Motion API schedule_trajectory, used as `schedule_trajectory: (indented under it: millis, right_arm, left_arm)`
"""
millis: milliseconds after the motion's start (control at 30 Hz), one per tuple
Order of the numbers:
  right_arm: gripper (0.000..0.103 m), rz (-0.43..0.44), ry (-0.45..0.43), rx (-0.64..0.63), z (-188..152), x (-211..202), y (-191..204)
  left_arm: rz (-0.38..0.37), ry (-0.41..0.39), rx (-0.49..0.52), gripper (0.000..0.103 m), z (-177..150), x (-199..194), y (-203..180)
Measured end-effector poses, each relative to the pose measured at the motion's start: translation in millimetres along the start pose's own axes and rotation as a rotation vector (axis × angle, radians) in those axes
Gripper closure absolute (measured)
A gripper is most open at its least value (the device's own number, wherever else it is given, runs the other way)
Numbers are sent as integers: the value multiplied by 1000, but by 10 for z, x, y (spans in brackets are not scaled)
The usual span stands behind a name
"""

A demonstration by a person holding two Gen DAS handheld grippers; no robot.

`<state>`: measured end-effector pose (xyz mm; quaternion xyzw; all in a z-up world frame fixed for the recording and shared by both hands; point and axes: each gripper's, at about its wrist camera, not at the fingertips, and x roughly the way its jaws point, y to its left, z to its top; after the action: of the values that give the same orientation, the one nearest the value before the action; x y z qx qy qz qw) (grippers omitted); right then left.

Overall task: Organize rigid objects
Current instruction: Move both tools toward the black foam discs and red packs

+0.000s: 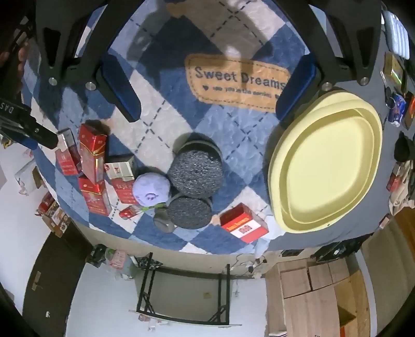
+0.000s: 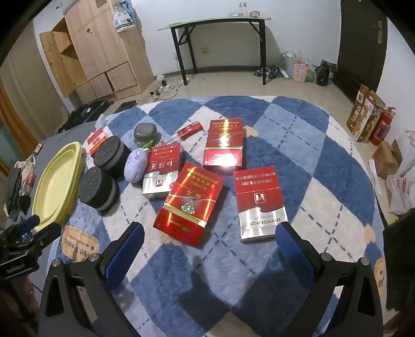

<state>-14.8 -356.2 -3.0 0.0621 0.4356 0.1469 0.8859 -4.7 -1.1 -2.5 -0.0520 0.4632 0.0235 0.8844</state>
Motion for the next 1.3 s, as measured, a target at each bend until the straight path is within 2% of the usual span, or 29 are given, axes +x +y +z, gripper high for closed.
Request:
schedule_trajectory:
  millis: [233, 400, 567, 900, 1033, 1167, 1300]
  right_arm:
    - [0, 2, -8, 7, -6, 3, -18]
    - [0, -1, 2, 5, -2, 20, -14]
    - [0, -3, 3, 9, 0, 21, -24]
    - [0, -9, 8, 17, 3, 20, -44]
    - [0, -19, -5, 23, 48, -21, -113]
    - [0, -56, -31, 40, 144, -99, -322]
    - [0, -67, -11, 61, 215, -24, -591]
  left_arm:
    - [22, -15, 0, 0, 23, -8, 18]
    - [-6, -22, -53, 0, 58, -14, 112]
    - [-9, -71, -65, 0, 103, -89, 141]
    - [-68, 32, -94, 0, 94, 51, 279]
    - [-79, 39, -18, 0, 161, 100, 189]
    - [-77, 38, 102, 0, 278, 216, 8]
    - [-70, 61, 98, 0, 389, 469, -7]
